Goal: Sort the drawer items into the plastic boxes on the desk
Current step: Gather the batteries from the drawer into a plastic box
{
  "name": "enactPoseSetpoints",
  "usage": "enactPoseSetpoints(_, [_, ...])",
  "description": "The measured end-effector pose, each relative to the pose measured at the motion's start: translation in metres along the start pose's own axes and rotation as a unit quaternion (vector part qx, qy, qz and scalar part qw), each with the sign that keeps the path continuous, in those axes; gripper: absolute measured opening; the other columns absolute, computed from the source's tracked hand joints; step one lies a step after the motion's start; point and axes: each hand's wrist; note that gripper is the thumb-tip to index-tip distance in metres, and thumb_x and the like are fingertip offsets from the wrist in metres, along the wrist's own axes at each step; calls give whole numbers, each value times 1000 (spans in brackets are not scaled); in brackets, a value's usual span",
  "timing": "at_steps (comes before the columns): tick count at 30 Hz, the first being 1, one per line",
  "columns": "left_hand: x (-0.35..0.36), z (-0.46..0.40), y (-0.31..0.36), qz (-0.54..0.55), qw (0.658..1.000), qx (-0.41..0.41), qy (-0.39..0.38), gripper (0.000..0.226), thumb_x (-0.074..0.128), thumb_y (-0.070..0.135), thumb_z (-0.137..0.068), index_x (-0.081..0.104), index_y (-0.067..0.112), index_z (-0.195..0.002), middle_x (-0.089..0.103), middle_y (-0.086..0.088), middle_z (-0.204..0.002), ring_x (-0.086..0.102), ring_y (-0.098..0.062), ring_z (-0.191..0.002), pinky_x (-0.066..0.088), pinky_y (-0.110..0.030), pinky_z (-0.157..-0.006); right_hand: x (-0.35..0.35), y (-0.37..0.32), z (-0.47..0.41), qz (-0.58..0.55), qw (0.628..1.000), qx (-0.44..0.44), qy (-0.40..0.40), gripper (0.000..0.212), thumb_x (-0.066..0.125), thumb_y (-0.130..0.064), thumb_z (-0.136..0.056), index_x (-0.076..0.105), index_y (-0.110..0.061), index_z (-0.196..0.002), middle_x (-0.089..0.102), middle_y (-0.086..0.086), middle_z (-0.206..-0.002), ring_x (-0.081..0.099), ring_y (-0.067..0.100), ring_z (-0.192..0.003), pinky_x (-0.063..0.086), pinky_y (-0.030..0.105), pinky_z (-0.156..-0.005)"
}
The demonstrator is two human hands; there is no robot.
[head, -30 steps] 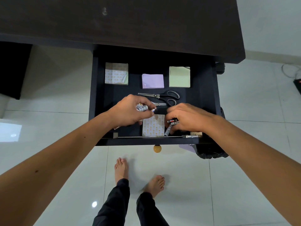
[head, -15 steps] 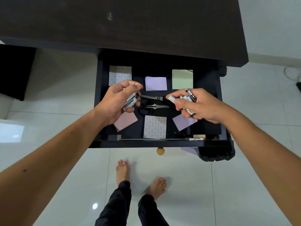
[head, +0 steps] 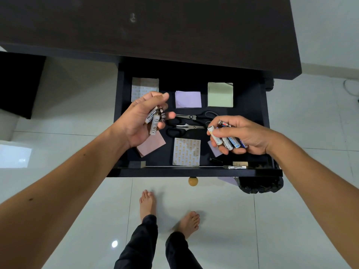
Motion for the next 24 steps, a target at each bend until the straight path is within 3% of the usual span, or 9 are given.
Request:
enactPoseSetpoints(4, [-2, -1, 1, 13, 1000, -18, -2, 20, 69, 24, -96, 55, 23, -82, 58, 4, -79, 58, -9, -58, 32, -14, -35, 0, -1, -4, 28, 999, -8, 23, 28, 87, -30, -81, 64, -16, -88, 68, 15, -80, 57, 23, -57, 29, 19, -34])
enactPoseSetpoints(8, [-6, -4, -1, -24, 998, -47, 17, 27, 73, 32, -94, 54, 24, -77, 54, 5, -76, 45, -6, -51, 22, -13, -33, 1, -2, -8, 140, 988, 21, 53, 27, 74, -36, -96, 68, -15, -81, 71, 9, -76, 54, 21, -54, 27, 21, -41])
enactPoseSetpoints(12, [-6, -4, -3, -47, 998, -48, 15, 27, 73, 35, -93, 55, 23, -77, 53, 4, -76, 45, -7, -52, 23, -13, -33, 3, 2, -8, 349, 934, 57, 40, 19, 77, -50, -91, 82, -32, -87, 81, -7, -87, 66, 10, -58, 56, 31, -62])
enactPoseSetpoints(14, [-6, -4, -3, -44, 998, -48, 19, 27, 74, 35, -91, 55, 23, -76, 53, 4, -76, 46, -7, -52, 24, -13, -32, 6, 8, -7, 412, 909, 58, 24, 12, 83, -51, -84, 83, -40, -90, 77, -27, -92, 75, 7, -75, 65, 35, -76])
enactPoseSetpoints(15, [-6, -4, -3, -41, 998, -47, 22, 28, 75, 35, -91, 55, 23, -76, 53, 4, -77, 46, -7, -53, 24, -13, -32, 8, 10, -8, 430, 901, 58, 23, 14, 85, -51, -83, 84, -39, -90, 72, -34, -86, 76, 11, -77, 66, 39, -75])
enactPoseSetpoints(16, [-6, -4, -2, -38, 998, -45, 27, 28, 75, 35, -91, 55, 23, -76, 53, 4, -77, 47, -7, -53, 24, -13, -32, 8, 11, -8, 432, 900, 60, 24, 18, 86, -51, -82, 83, -34, -86, 72, -32, -78, 76, 15, -70, 66, 40, -71])
enactPoseSetpoints(19, [-7, -4, -2, -29, 998, -39, 38, 27, 75, 34, -92, 55, 23, -78, 54, 4, -78, 47, -8, -53, 24, -13, -33, 7, 9, -9, 408, 910, 53, 47, 33, 86, -50, -83, 74, -22, -71, 75, -5, -68, 66, 14, -47, 57, 30, -54])
enactPoseSetpoints(22, [-7, -5, -3, -19, 998, -34, 45, 27, 75, 33, -93, 54, 23, -79, 55, 3, -78, 48, -8, -54, 25, -14, -33, 4, 9, -11, 409, 909, 45, 63, 35, 87, -47, -82, 71, -19, -69, 70, -3, -61, 63, 12, -46, 54, 31, -54])
enactPoseSetpoints(24, [-7, -6, -3, -16, 998, -29, 50, 26, 75, 32, -94, 54, 23, -81, 55, 4, -78, 48, -9, -55, 24, -14, -34, 3, 12, -13, 442, 894, 48, 57, 28, 88, -51, -79, 78, -26, -75, 70, -5, -64, 67, 12, -58, 60, 38, -60])
Point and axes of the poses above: each hand's wrist, its own z-axis away from the middle knuckle, its own x-axis out of the palm, y = z × x
